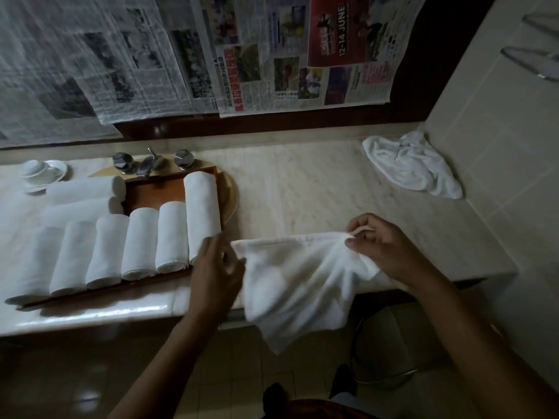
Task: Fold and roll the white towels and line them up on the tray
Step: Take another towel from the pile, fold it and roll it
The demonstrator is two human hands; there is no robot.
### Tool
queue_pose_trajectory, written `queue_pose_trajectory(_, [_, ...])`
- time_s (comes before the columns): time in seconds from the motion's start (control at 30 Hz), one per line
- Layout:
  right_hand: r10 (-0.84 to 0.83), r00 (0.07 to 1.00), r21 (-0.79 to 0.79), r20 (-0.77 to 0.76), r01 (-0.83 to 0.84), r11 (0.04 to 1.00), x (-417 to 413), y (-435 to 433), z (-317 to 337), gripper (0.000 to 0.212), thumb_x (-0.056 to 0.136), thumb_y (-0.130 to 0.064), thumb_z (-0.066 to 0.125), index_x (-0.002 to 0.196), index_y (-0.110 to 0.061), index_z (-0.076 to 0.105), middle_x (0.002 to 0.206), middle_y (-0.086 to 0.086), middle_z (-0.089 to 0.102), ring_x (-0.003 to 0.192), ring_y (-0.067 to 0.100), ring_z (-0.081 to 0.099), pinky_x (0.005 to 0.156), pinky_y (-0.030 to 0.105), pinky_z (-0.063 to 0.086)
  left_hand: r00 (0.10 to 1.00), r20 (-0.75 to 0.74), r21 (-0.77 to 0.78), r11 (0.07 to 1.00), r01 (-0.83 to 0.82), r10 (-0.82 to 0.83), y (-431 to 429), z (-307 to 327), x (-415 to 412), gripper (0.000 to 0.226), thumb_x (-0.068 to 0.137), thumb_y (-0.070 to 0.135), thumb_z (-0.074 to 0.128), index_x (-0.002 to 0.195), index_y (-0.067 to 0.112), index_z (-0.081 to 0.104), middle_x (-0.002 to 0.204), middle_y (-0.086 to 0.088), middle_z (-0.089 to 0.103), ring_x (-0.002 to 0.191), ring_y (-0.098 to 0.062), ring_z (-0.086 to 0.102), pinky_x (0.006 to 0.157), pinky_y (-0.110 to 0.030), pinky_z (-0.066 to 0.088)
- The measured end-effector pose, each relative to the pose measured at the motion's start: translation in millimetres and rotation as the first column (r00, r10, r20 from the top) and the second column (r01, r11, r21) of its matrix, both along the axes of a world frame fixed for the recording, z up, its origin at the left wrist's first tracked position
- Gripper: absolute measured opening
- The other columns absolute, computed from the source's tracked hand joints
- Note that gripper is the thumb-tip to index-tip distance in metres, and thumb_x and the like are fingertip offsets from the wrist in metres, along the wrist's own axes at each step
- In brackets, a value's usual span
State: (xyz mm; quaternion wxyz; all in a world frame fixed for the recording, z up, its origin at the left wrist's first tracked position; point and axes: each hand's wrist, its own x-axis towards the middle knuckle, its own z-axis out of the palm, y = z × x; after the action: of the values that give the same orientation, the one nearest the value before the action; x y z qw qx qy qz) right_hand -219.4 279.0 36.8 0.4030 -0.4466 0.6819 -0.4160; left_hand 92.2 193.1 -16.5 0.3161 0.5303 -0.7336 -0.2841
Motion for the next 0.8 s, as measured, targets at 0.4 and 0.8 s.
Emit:
queue_pose_trajectory(0.4, [0.097,0.982,-0.063,-0.163,-0.108,0.992,71,-7,33,0.027,0.102,-0.010,0.058,0.122,-0.018,0.073,0.109,-0.007,0.075,0.098,0.008,0.072,0.091,0.029,0.059,0.946,-0.276,-0.126,0.982,0.143,-0.173,42,41,-74,0.007,0.099,0.019,0.059,0.103,0.016,0.064,0.089,0.012,0.067,0.082,-0.010,0.066,0.067,-0.035,0.055])
queue_pose_trajectory(0.8, [0.354,0.893,0.146,-0.279,-0.324,0.935,40,10,-47,0.027,0.082,-0.034,0.067,0.067,-0.028,0.046,0.064,-0.011,0.049,0.058,0.007,0.047,0.057,0.031,0.037,0.946,-0.260,0.062,0.975,0.214,-0.191,27,37,-23,0.017,0.105,0.025,0.055,0.102,0.023,0.072,0.094,0.015,0.071,0.087,-0.007,0.069,0.070,-0.028,0.057])
